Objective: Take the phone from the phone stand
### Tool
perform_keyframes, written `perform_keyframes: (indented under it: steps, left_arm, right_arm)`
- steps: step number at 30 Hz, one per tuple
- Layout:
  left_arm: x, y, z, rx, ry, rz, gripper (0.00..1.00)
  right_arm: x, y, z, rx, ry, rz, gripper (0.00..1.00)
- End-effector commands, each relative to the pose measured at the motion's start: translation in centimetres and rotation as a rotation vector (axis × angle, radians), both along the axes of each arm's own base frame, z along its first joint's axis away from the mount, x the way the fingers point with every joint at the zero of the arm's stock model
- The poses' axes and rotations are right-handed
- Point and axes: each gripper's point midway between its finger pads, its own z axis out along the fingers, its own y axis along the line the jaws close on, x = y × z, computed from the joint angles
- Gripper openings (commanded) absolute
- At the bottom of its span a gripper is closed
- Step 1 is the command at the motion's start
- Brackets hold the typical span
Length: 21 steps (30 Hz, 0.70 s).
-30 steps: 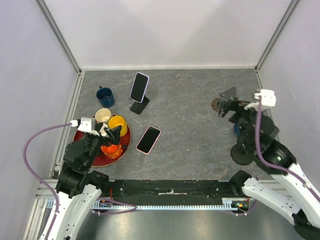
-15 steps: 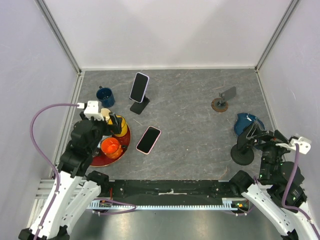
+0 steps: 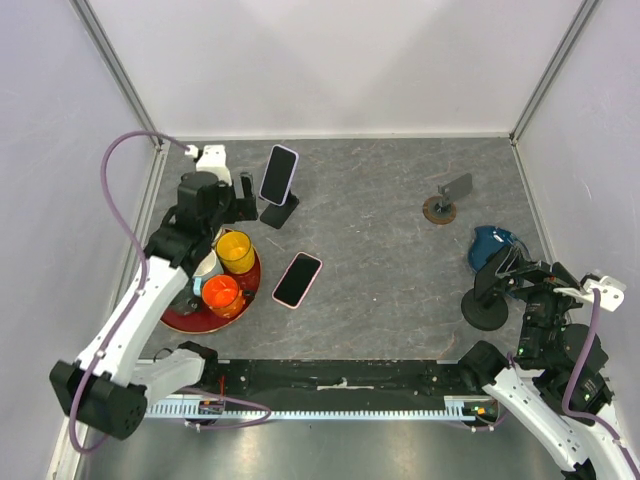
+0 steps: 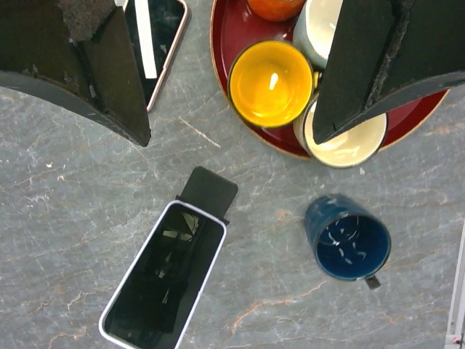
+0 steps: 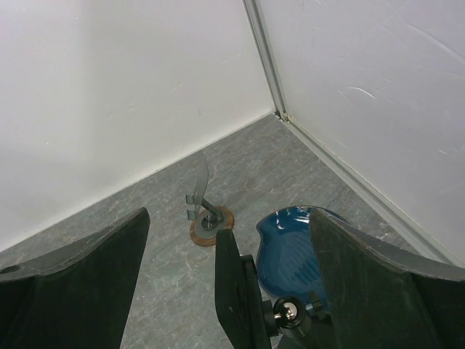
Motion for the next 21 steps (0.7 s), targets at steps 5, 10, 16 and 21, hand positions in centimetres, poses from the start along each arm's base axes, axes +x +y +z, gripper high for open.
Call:
perform_keyframes:
  steps: [5,10,16,21]
  left_arm:
    - [6.5,-4.4,1.8,0.025,-0.023,-0.164,1.0]
    - [9.8,-8.0,0.6,0.093,-0.053,-0.384,1.0]
    - [13.7,-8.4,-1.4,0.142,-0.021,-0.437,1.0]
    - [16.1,-8.7,-2.0,0.165,-0.025,-0.454,1.0]
  right_arm:
    - [-0.1,0.0,0.1,-0.005,-0.006,0.006,0.98]
    - [0.0,0.1,0.1,-0.007,-0.006,0.015,0.98]
    - [0.1,0.6,0.0,-0.023,-0.003,0.039,0.98]
    - [0.2,0.8,-0.1,-0.029,-0.002,0.051,0.98]
